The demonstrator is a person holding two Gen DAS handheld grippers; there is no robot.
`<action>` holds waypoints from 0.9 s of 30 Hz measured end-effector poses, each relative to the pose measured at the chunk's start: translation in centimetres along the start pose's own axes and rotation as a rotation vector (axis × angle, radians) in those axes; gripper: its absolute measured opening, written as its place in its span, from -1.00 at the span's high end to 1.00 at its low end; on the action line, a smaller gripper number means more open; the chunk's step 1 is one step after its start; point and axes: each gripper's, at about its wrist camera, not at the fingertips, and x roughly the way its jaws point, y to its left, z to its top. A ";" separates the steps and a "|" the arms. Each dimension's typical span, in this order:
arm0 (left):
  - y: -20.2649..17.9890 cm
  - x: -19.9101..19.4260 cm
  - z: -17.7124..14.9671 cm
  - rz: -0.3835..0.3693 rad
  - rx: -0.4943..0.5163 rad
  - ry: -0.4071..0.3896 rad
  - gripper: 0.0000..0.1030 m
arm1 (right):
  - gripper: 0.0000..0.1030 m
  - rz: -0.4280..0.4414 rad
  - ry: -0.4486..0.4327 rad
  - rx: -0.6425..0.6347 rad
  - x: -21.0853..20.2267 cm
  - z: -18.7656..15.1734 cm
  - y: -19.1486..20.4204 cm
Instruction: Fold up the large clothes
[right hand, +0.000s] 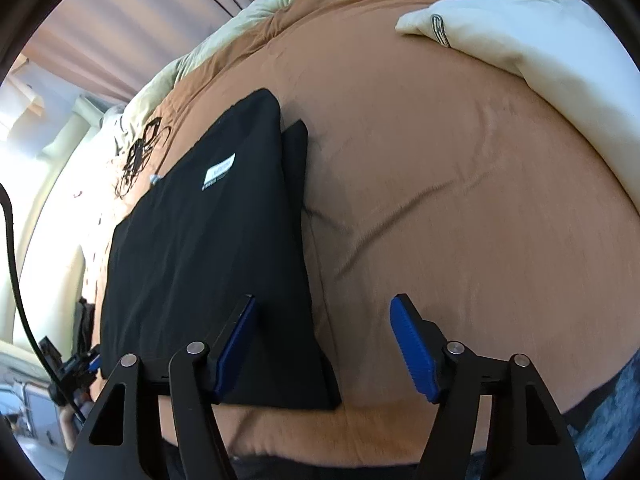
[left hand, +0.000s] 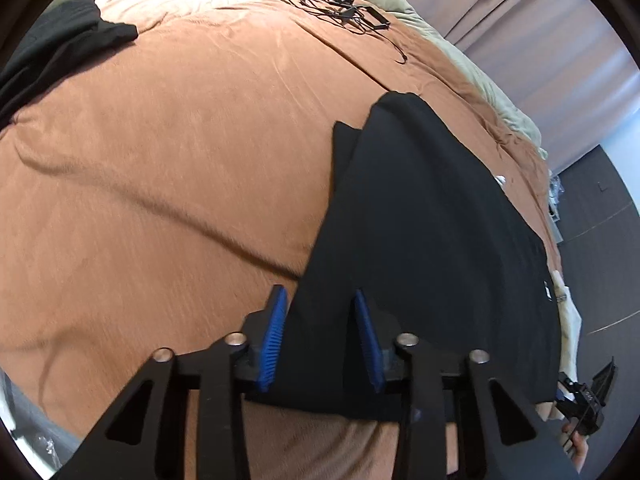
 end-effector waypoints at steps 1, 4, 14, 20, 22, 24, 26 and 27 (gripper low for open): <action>-0.1 -0.2 -0.3 0.006 0.010 -0.009 0.51 | -0.04 0.018 0.004 0.003 0.0 -0.3 -0.1; -0.2 -0.8 -1.0 0.018 0.033 -0.027 0.75 | 0.44 0.063 0.012 0.002 -0.1 -1.1 0.1; 1.1 -2.3 -3.2 -0.018 -0.029 -0.044 0.83 | 0.54 0.044 -0.021 -0.025 -0.9 -2.5 0.7; 1.4 -3.4 -3.4 -0.070 -0.103 -0.029 0.78 | 0.54 0.013 -0.032 -0.027 -2.4 -3.7 0.3; 1.7 -4.1 -3.6 -0.081 -0.124 -0.033 0.78 | 0.54 0.014 -0.039 -0.036 -3.4 -4.0 0.3; 2.0 -4.7 -3.9 -0.082 -0.135 -0.044 0.78 | 0.43 0.021 -0.048 -0.054 -4.5 -4.3 0.8; 2.3 -5.0 -4.1 -0.086 -0.146 -0.043 0.65 | 0.20 0.015 -0.064 -0.084 -5.4 -4.5 1.5; 2.5 -5.1 -4.2 -0.089 -0.157 -0.042 0.51 | 0.11 0.013 -0.076 -0.101 -5.8 -4.6 2.1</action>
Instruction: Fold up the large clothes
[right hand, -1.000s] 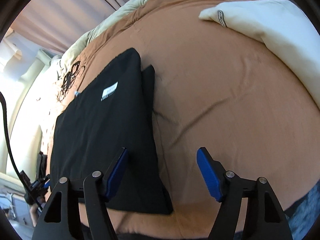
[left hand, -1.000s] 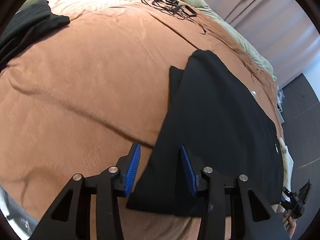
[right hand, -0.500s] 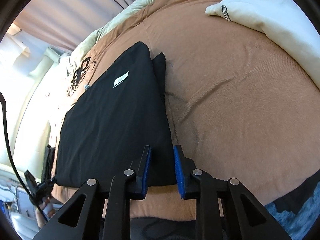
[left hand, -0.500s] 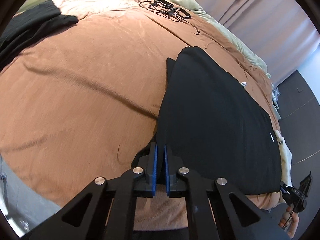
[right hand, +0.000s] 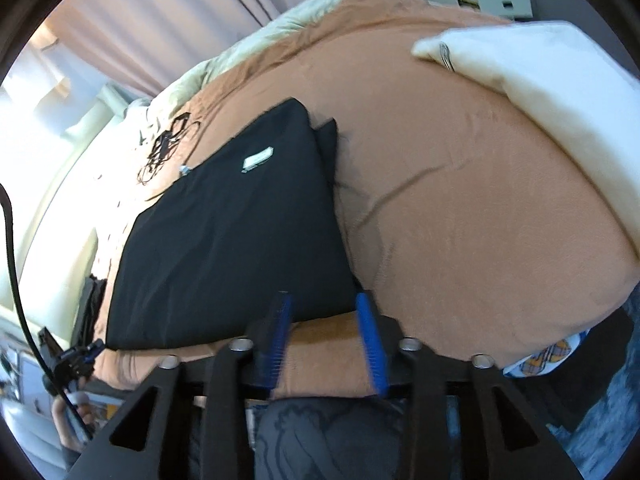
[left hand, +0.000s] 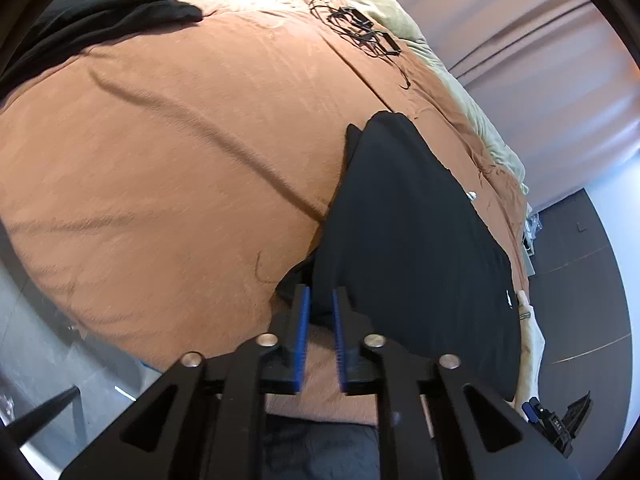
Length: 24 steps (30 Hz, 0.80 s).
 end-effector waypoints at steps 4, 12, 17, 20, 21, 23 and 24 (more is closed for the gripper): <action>0.7 -0.6 0.1 -0.035 -0.030 -0.046 -0.51 | 0.10 0.018 -0.023 -0.056 -0.4 0.0 2.8; 1.0 0.6 0.4 -0.061 -0.042 -0.027 -0.51 | 0.10 0.061 0.026 -0.193 3.2 -0.3 10.8; 1.0 3.0 -0.1 -0.078 -0.036 0.019 -0.31 | 0.10 0.086 0.087 -0.273 6.1 -0.7 15.4; 1.4 4.3 0.3 -0.072 -0.046 0.033 -0.14 | 0.10 0.103 0.121 -0.323 7.9 -1.2 18.2; 1.3 4.6 0.5 -0.072 -0.044 0.029 -0.11 | 0.10 0.107 0.132 -0.331 8.4 -1.4 18.7; 1.3 4.8 0.8 -0.066 -0.034 0.026 0.01 | 0.11 0.106 0.156 -0.358 9.6 -1.8 20.1; 1.2 4.9 1.0 -0.062 -0.030 0.025 0.04 | 0.13 0.101 0.168 -0.375 10.3 -2.0 20.8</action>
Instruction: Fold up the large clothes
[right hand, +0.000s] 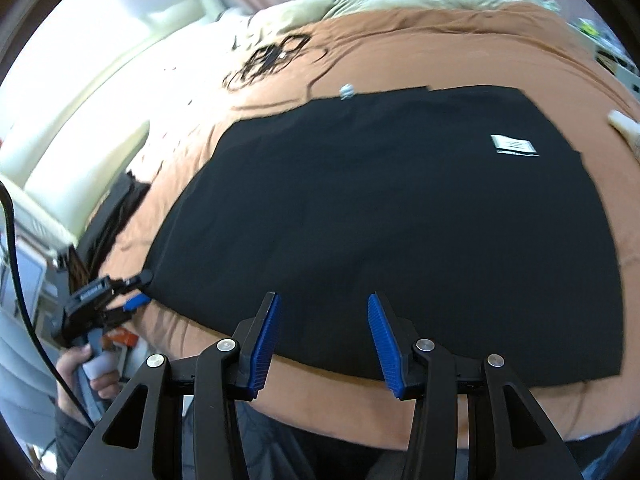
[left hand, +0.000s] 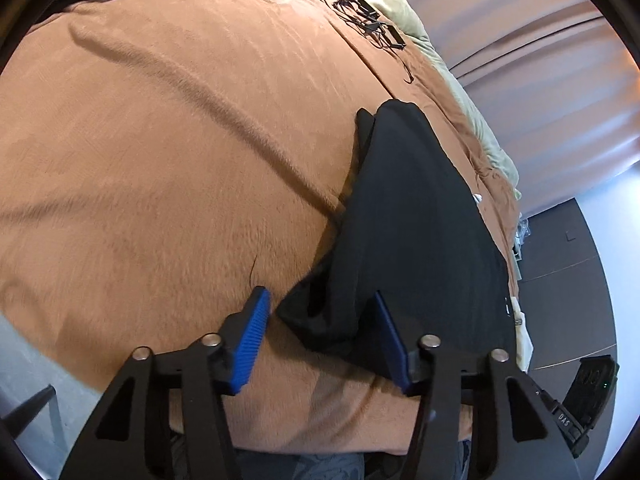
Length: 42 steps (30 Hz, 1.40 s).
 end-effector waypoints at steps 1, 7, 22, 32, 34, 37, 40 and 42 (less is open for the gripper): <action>0.0 0.2 0.2 0.005 0.001 0.002 0.13 | 0.15 -0.006 0.016 -0.020 0.8 0.1 0.6; 0.4 0.6 0.8 -0.005 0.001 0.002 0.25 | 0.47 -0.081 0.100 -0.072 6.0 0.5 1.6; 1.3 -0.2 -0.1 -0.014 -0.080 -0.035 0.29 | 0.48 -0.205 0.088 -0.008 11.0 8.6 -0.7; 1.9 -0.4 0.1 -0.037 -0.097 -0.023 0.30 | 0.48 -0.203 0.073 0.060 13.4 14.2 -2.7; 2.1 -0.5 0.1 -0.046 -0.112 -0.022 0.29 | 0.48 -0.199 0.083 0.076 13.9 15.1 -3.1; 2.0 -0.6 0.1 -0.056 -0.130 -0.001 0.29 | 0.48 -0.209 0.092 0.079 14.7 16.6 -3.6; 1.8 -1.1 0.1 -0.092 -0.143 0.027 0.29 | 0.48 -0.229 0.072 0.076 14.4 18.1 -4.3; 2.0 -1.4 -0.2 -0.117 -0.162 0.039 0.19 | 0.48 -0.225 0.056 0.079 13.1 18.1 -4.3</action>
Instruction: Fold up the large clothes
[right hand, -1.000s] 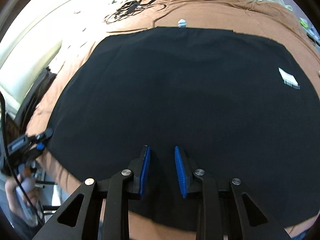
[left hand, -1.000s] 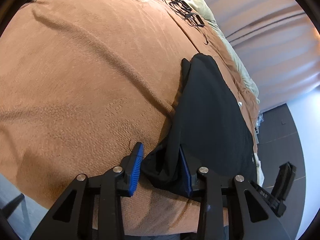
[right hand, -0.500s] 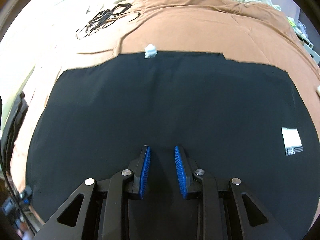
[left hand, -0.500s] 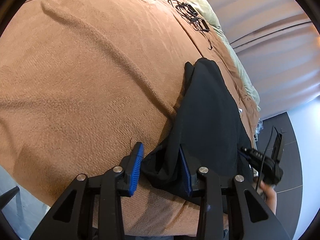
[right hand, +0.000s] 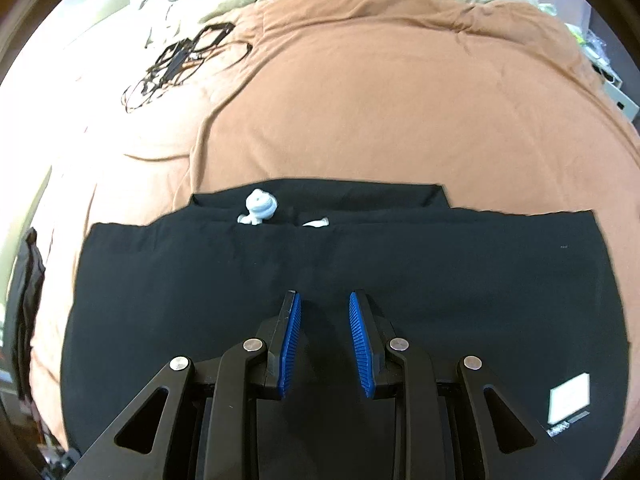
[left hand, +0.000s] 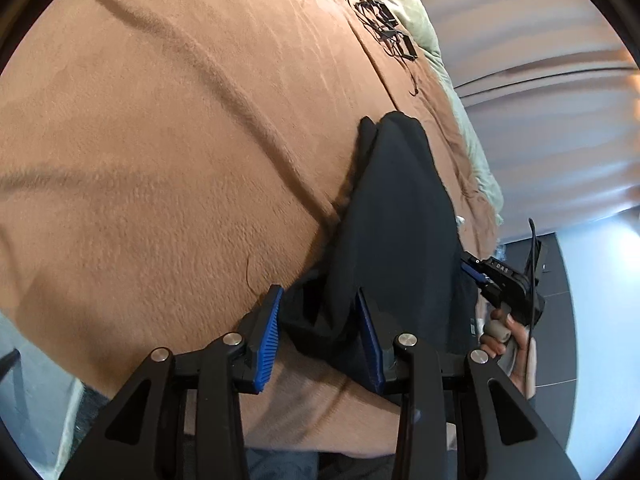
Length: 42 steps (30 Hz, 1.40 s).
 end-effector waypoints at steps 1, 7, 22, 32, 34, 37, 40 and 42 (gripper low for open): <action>0.2 0.0 -0.1 -0.009 -0.014 0.007 0.00 | 0.48 0.031 -0.005 -0.002 -0.5 -0.1 0.0; -0.3 1.0 -0.7 -0.069 -0.039 0.040 -0.24 | 0.48 0.101 0.007 -0.053 -4.2 -5.4 0.1; -1.7 3.5 0.7 -0.049 -0.051 0.011 0.14 | 0.48 0.259 0.090 -0.021 -8.4 -17.8 0.7; -4.0 1.5 0.7 -0.118 -0.003 -0.037 0.68 | 0.47 0.247 0.120 -0.031 -7.1 -20.6 1.6; -5.7 1.2 0.7 -0.142 0.030 -0.046 0.69 | 0.50 0.241 0.122 -0.029 -6.1 -21.1 1.5; -8.5 0.5 0.7 -0.166 0.098 -0.056 0.70 | 0.56 0.214 0.095 -0.058 -5.6 -21.3 1.7; -11.5 0.1 0.4 -0.199 0.169 -0.061 0.71 | 0.59 0.227 0.078 -0.059 -5.6 -21.5 1.3; -13.1 -0.1 0.2 -0.210 0.202 -0.062 0.71 | 0.65 0.263 0.075 -0.035 -5.5 -21.7 0.7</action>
